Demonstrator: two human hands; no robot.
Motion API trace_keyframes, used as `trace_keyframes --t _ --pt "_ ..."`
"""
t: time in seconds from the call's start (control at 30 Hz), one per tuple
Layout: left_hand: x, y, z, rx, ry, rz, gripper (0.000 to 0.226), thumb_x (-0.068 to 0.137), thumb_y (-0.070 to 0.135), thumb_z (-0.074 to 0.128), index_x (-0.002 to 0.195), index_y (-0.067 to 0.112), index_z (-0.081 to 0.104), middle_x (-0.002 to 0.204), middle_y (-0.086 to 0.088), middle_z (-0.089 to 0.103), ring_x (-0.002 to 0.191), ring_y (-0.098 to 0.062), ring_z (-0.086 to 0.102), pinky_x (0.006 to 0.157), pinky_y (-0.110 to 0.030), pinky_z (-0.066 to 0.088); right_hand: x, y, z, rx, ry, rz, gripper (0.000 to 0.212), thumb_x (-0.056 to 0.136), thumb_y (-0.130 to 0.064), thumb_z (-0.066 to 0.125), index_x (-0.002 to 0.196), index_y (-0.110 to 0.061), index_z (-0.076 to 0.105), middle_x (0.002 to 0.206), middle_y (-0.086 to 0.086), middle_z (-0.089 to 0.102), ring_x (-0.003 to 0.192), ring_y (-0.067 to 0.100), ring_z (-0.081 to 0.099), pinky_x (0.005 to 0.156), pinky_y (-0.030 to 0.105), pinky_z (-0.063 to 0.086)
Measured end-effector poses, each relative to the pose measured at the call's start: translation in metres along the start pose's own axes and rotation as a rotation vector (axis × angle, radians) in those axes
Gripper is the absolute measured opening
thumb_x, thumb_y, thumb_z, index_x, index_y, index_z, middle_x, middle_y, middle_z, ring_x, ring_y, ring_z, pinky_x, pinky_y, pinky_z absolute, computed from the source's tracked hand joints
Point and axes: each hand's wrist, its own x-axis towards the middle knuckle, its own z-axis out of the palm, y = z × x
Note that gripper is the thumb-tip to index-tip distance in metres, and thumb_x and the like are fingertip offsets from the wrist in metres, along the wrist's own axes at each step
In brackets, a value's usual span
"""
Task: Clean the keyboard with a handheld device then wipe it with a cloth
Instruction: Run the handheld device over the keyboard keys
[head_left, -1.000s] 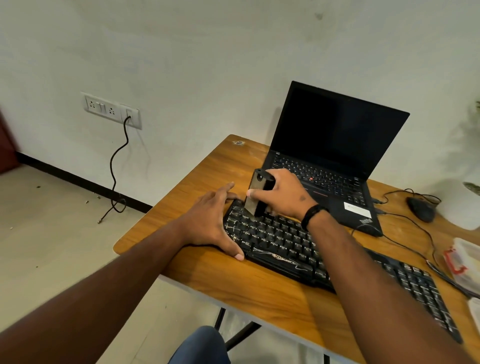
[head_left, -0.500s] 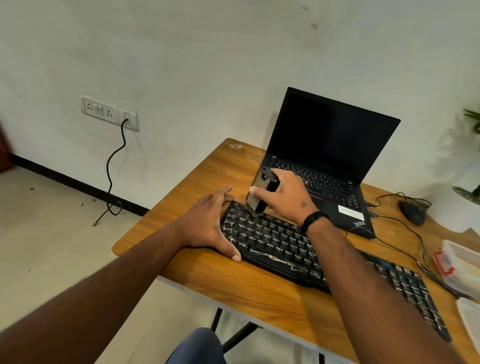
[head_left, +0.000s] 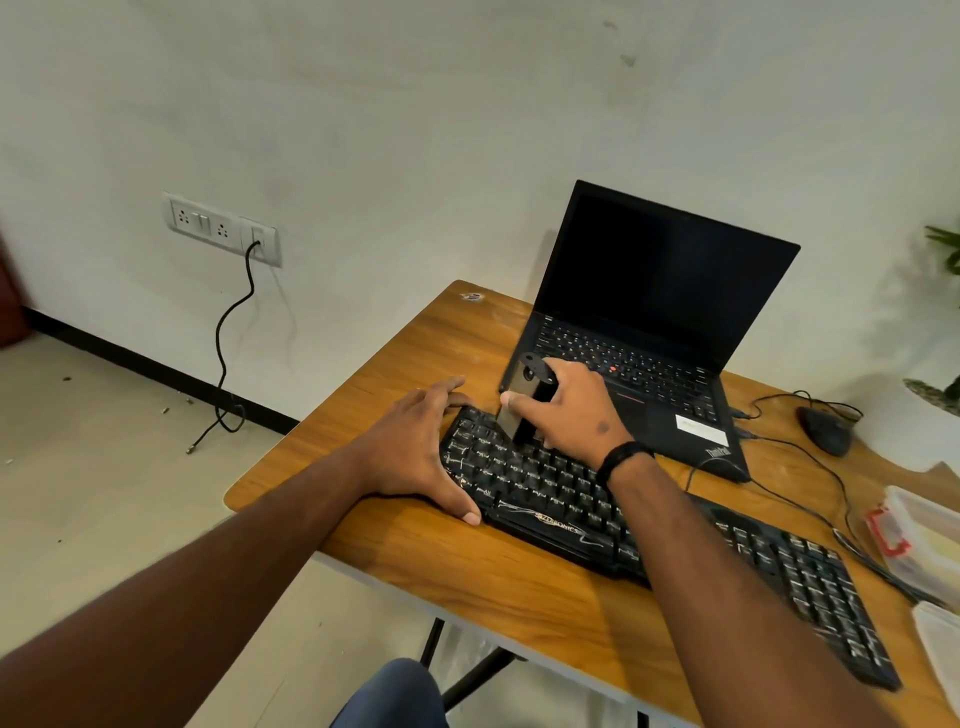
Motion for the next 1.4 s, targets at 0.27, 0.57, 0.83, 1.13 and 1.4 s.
trace_keyframes --t 0.27,0.57,0.83,1.13,1.4 --pt "-0.002 0.000 0.000 -0.013 0.012 0.023 0.154 0.045 0.061 0.096 0.160 0.022 0.001 0.161 0.005 0.028 0.148 -0.015 0.022 0.123 -0.033 0.017 -0.002 -0.005 -0.011 -0.016 0.047 -0.010 0.022 0.084 -0.034 0.073 0.082 -0.017 0.060 0.076 0.000 0.066 0.064 0.014 0.060 0.053 0.023 0.048" --pt "-0.003 0.002 0.001 -0.027 0.024 0.016 0.152 0.046 0.055 0.098 0.160 0.022 0.002 0.159 0.006 0.030 0.148 -0.015 0.022 0.117 -0.026 0.015 -0.013 -0.005 -0.020 -0.014 -0.046 0.045 0.021 0.084 -0.026 0.074 0.076 -0.015 0.058 0.069 0.000 0.064 0.054 0.013 0.059 0.043 0.017 0.046" --pt "-0.001 0.000 0.001 -0.010 0.025 0.021 0.152 0.045 0.059 0.096 0.160 0.023 0.004 0.160 0.006 0.031 0.149 -0.016 0.021 0.121 -0.033 0.017 -0.018 -0.004 -0.011 -0.018 -0.047 0.060 0.023 0.083 -0.025 0.073 0.079 -0.006 0.061 0.073 0.013 0.067 0.056 0.020 0.059 0.048 0.029 0.050" --pt "0.000 -0.001 0.001 -0.005 0.018 0.020 0.152 0.045 0.060 0.096 0.160 0.024 0.003 0.160 0.005 0.031 0.149 -0.017 0.022 0.123 -0.037 0.020 -0.018 -0.014 0.005 0.040 -0.001 0.042 0.022 0.085 -0.028 0.072 0.082 -0.010 0.060 0.075 0.005 0.068 0.056 0.012 0.061 0.044 0.021 0.049" --pt "0.000 -0.002 0.002 -0.008 0.021 0.022 0.152 0.046 0.059 0.096 0.160 0.022 0.002 0.161 0.004 0.030 0.149 -0.018 0.021 0.123 -0.036 0.019 -0.013 -0.020 0.008 0.109 0.109 0.013 0.016 0.086 -0.029 0.072 0.088 -0.017 0.061 0.082 -0.001 0.069 0.064 0.014 0.066 0.050 0.019 0.050"
